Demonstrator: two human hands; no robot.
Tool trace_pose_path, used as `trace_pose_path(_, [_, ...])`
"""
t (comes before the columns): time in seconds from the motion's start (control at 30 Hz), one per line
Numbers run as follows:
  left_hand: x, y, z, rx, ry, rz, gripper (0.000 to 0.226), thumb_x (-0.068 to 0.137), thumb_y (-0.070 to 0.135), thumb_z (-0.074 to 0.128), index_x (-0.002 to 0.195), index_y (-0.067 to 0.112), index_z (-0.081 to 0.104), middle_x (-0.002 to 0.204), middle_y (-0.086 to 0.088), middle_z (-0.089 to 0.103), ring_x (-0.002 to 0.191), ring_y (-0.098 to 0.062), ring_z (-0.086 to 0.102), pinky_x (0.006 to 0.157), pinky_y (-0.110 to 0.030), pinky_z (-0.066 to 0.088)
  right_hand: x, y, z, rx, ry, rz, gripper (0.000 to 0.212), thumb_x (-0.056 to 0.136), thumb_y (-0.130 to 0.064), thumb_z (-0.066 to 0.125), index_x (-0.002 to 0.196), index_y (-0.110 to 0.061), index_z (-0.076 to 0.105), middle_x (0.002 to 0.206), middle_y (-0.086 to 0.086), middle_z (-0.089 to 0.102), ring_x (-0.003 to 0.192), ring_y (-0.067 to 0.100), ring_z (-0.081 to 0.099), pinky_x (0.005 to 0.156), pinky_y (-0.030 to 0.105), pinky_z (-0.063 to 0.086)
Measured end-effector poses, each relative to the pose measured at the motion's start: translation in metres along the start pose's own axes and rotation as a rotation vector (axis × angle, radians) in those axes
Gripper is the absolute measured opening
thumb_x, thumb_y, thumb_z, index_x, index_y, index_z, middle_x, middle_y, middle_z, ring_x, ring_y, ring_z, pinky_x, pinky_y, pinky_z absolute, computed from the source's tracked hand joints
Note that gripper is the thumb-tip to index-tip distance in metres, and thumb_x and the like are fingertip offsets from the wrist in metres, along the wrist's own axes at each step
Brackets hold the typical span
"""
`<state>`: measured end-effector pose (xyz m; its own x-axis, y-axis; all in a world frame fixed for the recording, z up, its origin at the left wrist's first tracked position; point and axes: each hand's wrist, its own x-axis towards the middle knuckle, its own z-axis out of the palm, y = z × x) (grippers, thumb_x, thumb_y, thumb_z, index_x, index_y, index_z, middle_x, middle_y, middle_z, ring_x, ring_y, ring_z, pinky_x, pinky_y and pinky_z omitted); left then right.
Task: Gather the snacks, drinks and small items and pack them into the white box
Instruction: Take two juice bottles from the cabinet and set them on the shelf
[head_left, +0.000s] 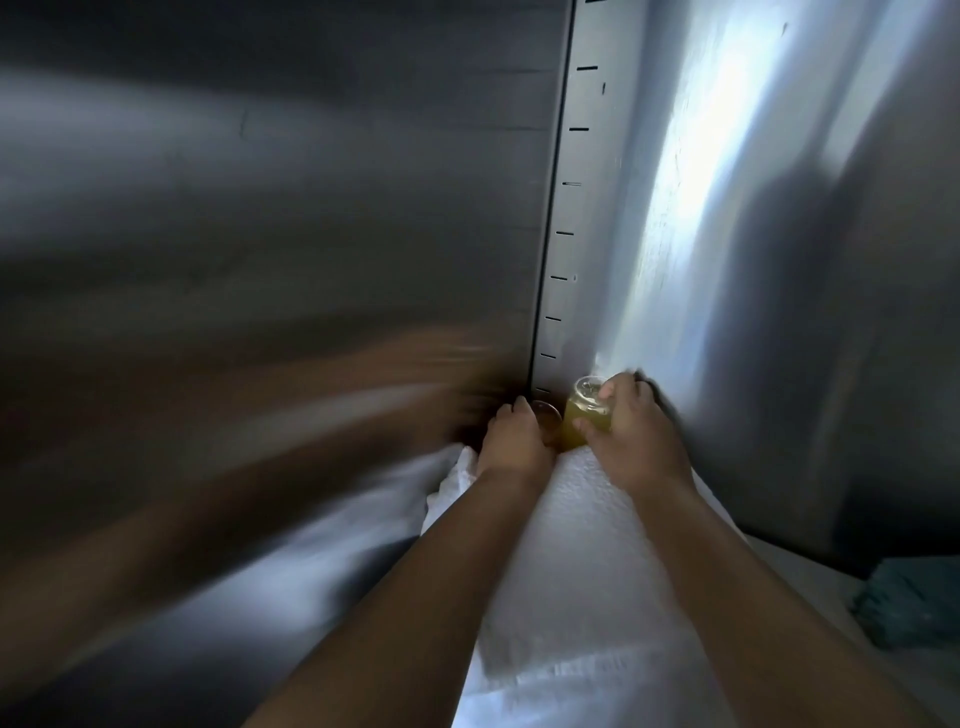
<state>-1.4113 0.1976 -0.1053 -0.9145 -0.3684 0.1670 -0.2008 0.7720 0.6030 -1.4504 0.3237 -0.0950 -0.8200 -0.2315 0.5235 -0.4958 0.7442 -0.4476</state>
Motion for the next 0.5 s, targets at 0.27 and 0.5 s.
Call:
trace_pose_path(0.27, [-0.008, -0.008, 0.005, -0.005, 0.158, 0.132, 0.059, 0.091, 0.018, 0.053, 0.142, 0.007, 0.027, 0.142, -0.013, 0.038, 0.129, -0.028, 0.034, 0.104, -0.035, 0.030, -0.002, -0.002, -0.001, 0.017, 0.079, -0.072, 0.041, 0.081, -0.023, 0.067, 0.115, -0.010, 0.047, 0.117, 0.009, 0.049, 0.108, 0.025, 0.047, 0.080, 0.028, 0.036])
trace_pose_path(0.5, [-0.032, -0.008, -0.001, -0.373, 0.512, 0.262, 0.046, 0.083, 0.014, 0.067, 0.122, 0.005, 0.044, 0.123, -0.008, 0.047, 0.119, -0.021, 0.039, 0.094, -0.015, 0.027, -0.016, -0.014, -0.013, 0.283, 0.342, -0.214, 0.044, 0.074, -0.004, 0.072, 0.111, -0.001, 0.050, 0.116, 0.016, 0.049, 0.110, 0.026, 0.045, 0.090, 0.020, 0.031])
